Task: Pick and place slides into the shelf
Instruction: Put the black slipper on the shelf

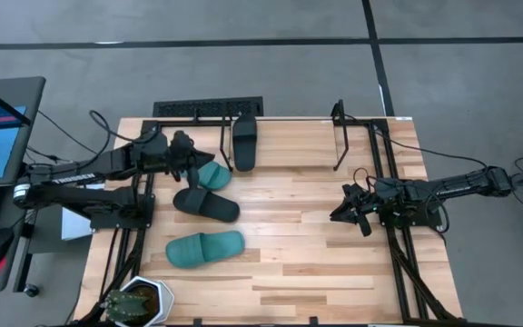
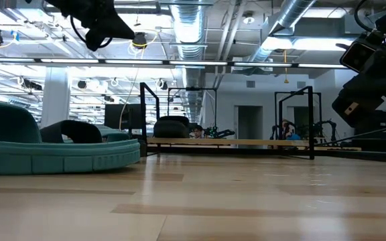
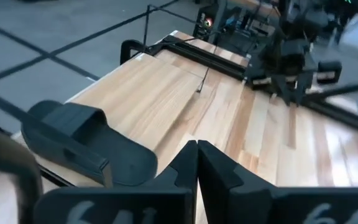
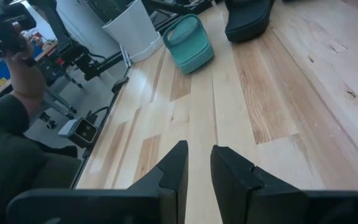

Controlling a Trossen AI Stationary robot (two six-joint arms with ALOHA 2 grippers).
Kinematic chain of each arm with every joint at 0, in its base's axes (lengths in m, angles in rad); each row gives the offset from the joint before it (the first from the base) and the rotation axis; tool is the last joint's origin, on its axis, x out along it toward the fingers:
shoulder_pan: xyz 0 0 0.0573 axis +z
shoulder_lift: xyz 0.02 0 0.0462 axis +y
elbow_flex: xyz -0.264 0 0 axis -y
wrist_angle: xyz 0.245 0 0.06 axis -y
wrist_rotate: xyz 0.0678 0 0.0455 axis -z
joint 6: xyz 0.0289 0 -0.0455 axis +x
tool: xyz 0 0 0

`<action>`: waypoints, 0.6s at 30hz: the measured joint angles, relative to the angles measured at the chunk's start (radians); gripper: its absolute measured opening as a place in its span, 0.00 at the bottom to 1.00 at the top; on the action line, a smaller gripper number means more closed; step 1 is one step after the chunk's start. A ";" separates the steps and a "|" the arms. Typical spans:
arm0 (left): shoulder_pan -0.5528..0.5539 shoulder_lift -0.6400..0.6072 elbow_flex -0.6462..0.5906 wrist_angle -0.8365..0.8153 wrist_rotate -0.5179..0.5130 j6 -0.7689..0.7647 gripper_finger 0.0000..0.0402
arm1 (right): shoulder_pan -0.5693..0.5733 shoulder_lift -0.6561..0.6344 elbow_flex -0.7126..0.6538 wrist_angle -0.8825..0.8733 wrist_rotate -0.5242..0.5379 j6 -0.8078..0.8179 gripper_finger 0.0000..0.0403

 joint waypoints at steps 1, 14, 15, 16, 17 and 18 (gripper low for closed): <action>0.000 0.003 0.003 0.001 -0.022 -0.036 0.00 | 0.000 0.000 0.000 0.000 0.000 0.000 0.15; -0.018 0.082 0.097 -0.350 -0.017 -0.414 0.00 | 0.000 0.000 0.000 0.000 0.000 0.000 0.15; -0.023 0.095 0.113 -0.393 -0.018 -0.426 0.00 | 0.000 0.000 0.000 0.000 0.000 0.000 0.15; -0.027 0.107 0.130 -0.432 -0.018 -0.437 0.00 | 0.000 0.000 0.000 0.000 0.000 0.000 0.15; -0.029 0.115 0.147 -0.473 -0.019 -0.445 0.00 | 0.000 0.000 0.000 0.000 0.000 0.000 0.15; -0.030 0.124 0.164 -0.515 -0.019 -0.455 0.00 | 0.000 0.000 0.000 0.000 0.000 0.000 0.15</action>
